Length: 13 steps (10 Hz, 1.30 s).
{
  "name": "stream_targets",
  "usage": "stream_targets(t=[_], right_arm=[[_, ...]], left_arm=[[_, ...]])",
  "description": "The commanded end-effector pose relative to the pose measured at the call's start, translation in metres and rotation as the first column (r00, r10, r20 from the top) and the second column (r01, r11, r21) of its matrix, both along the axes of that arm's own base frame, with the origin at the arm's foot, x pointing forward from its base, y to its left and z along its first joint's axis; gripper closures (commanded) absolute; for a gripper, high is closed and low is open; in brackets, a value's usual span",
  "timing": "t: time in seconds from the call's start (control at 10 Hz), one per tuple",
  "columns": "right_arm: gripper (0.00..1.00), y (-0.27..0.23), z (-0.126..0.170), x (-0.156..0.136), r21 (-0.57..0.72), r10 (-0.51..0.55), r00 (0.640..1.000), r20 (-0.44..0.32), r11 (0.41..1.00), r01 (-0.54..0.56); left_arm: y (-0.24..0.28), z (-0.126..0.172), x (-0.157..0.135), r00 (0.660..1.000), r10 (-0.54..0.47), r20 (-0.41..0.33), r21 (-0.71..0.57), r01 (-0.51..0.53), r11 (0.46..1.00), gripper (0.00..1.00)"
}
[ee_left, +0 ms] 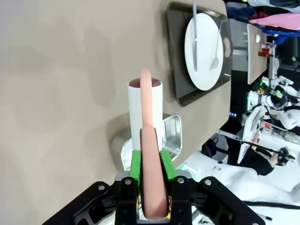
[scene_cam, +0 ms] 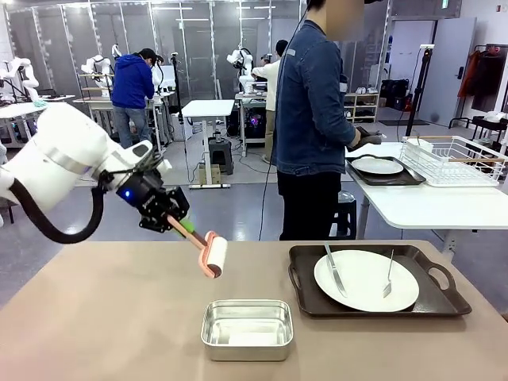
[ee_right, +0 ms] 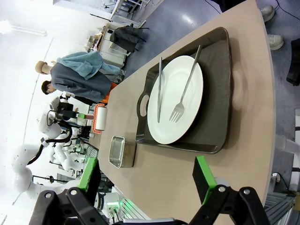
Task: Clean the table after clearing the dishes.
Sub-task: When the left (or right) Handle tray is removed, use the left hand (or right hand) to clean the left (or right) side of the table with the Lint Roller.
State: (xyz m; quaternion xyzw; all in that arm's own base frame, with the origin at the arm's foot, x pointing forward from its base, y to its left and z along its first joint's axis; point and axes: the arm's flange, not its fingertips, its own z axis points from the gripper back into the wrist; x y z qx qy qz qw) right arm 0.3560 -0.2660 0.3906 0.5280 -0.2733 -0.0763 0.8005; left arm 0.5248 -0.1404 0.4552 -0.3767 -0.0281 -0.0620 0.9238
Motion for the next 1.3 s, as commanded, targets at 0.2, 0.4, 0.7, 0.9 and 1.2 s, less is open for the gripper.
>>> stream_targets(t=[0.2, 0.4, 0.7, 0.9, 1.2], right_arm=[[0.0, 0.0, 0.003, -0.001, 0.001, 0.0, 1.0, 0.008, 1.0, 0.0], [0.0, 0.0, 0.003, -0.001, 0.001, 0.0, 1.0, 0.008, 1.0, 0.0], [0.0, 0.0, 0.003, -0.001, 0.001, 0.0, 1.0, 0.008, 1.0, 0.0], [0.0, 0.0, 0.003, -0.001, 0.001, 0.0, 1.0, 0.008, 1.0, 0.0], [0.0, 0.0, 0.003, -0.001, 0.001, 0.0, 1.0, 0.008, 1.0, 0.0]], left_arm=[[0.032, -0.042, 0.014, 0.994, 0.069, 0.089, 0.006, -0.069, 0.998, 0.78], [0.048, -0.061, 0.02, 0.995, 0.089, 0.049, -0.046, -0.087, 0.995, 0.78], [0.061, -0.086, 0.039, 0.998, 0.054, -0.014, -0.088, -0.055, 0.995, 0.78], [0.073, -0.098, 0.046, 0.998, 0.051, -0.038, -0.096, -0.055, 0.994, 0.78], [0.101, -0.133, 0.039, 0.997, 0.055, -0.056, -0.113, -0.061, 0.992, 0.78]])
